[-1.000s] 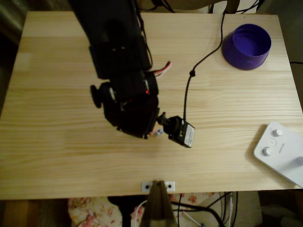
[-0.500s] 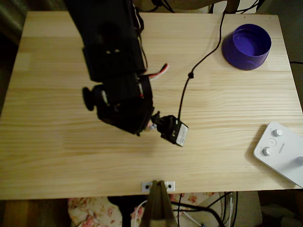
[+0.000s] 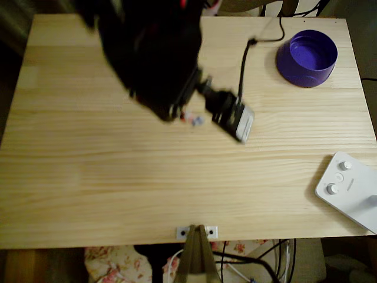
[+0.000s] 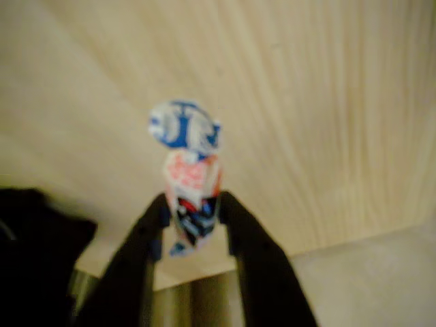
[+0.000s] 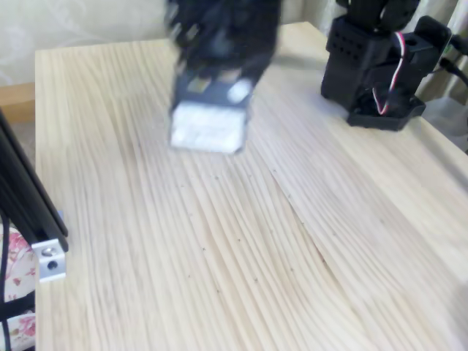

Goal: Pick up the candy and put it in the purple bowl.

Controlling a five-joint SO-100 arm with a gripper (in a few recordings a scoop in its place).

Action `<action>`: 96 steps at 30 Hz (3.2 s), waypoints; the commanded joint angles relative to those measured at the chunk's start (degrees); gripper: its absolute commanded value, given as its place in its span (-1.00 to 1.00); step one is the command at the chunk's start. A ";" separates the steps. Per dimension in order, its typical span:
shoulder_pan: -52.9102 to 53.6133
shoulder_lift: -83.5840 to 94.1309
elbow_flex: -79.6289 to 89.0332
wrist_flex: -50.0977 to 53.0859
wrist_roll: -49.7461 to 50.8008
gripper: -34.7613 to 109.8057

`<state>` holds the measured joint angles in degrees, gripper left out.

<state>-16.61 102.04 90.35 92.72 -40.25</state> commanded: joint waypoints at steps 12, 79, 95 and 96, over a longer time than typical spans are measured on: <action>-36.47 23.38 5.62 1.67 25.66 -0.51; -61.52 -29.27 -40.17 -17.23 41.13 -0.33; -59.50 -26.54 -39.81 -13.18 41.92 -0.26; -59.15 -26.19 -39.81 -12.57 41.75 -0.27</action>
<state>-76.20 69.96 55.72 78.22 0.70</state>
